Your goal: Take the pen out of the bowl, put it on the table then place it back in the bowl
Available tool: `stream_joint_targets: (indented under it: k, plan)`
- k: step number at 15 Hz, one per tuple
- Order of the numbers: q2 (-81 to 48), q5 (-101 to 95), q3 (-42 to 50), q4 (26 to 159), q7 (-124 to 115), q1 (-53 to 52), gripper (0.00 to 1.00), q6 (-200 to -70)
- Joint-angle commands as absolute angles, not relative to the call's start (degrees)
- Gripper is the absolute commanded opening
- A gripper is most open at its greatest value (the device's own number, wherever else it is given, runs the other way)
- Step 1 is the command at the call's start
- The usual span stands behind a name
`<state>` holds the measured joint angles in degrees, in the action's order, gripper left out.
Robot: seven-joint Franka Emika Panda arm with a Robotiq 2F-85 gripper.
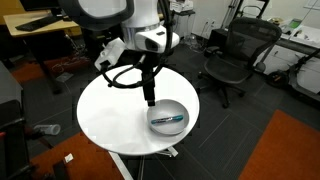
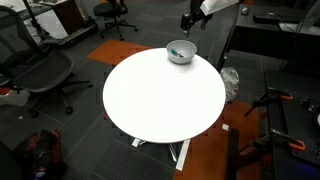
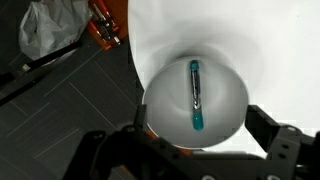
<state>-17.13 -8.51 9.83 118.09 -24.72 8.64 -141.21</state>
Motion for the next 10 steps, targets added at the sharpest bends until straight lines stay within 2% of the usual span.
stream_joint_targets:
  k: [1, 10]
  plan:
    - [-17.21, -7.83, 11.13, 117.91, -24.17, 7.44, 1.0, -141.07]
    - [-22.21, -8.43, 12.78, 115.02, -23.52, 7.15, 1.0, -142.1]
